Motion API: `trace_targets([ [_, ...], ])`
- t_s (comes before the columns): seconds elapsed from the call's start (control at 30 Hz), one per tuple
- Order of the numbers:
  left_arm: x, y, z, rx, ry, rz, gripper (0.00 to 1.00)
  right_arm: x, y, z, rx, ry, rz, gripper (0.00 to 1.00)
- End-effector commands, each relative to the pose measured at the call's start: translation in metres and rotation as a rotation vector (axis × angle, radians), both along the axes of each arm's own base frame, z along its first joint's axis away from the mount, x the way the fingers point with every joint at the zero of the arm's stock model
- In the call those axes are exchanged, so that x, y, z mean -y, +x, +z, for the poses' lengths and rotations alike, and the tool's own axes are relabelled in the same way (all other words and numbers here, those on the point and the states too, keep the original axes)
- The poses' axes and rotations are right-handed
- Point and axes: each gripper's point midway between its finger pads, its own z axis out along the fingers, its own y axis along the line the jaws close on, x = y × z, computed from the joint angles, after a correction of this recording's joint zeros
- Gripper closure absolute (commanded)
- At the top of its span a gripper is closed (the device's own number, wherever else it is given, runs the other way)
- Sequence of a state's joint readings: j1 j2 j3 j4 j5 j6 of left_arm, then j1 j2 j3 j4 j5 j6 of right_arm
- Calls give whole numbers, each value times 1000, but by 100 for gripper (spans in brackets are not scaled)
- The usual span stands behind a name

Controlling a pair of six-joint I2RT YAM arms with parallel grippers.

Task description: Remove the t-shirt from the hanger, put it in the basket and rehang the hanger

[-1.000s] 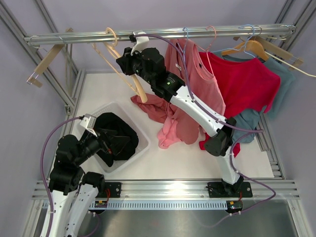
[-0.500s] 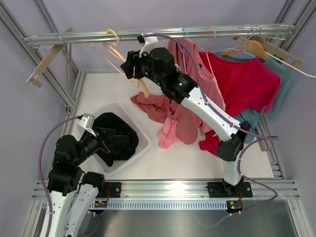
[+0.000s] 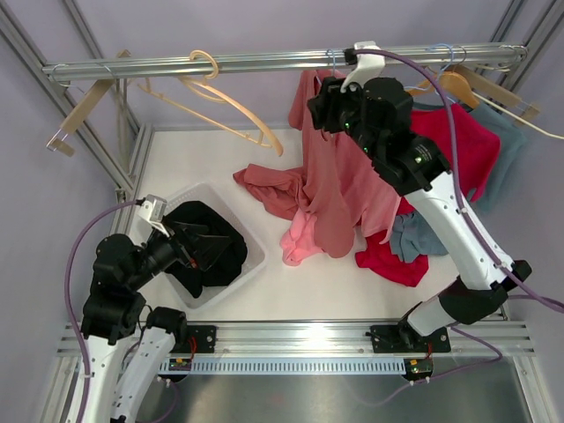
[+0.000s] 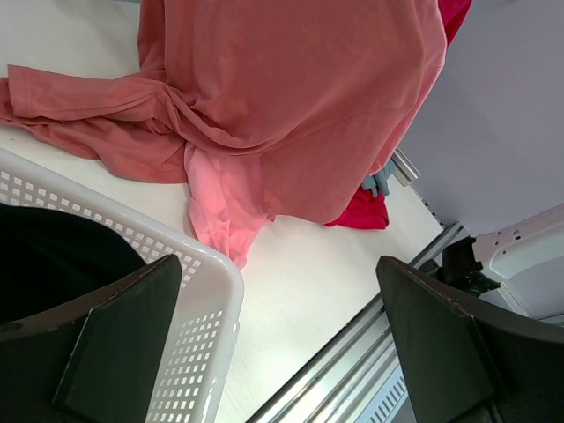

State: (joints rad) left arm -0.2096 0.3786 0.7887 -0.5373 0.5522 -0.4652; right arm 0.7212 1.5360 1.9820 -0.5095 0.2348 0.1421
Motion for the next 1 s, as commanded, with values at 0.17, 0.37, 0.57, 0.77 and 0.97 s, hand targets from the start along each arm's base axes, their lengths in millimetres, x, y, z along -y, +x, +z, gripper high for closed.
trace_targets([
  [0.17,17,-3,32,31,-91,-97,1,60,36,-55,-143,-157,-134,47],
  [0.37,38,-5,34,2,-101,-181,1,58,52,-62,-157,-166,-128,52],
  [0.57,75,-7,24,26,3,-152,1,53,63,-76,-170,-179,-122,63],
  [0.77,92,0,12,4,48,-125,1,43,59,-53,-102,-124,-67,90],
  [0.97,108,-6,-5,-14,57,-157,1,46,42,-8,24,-75,-58,100],
])
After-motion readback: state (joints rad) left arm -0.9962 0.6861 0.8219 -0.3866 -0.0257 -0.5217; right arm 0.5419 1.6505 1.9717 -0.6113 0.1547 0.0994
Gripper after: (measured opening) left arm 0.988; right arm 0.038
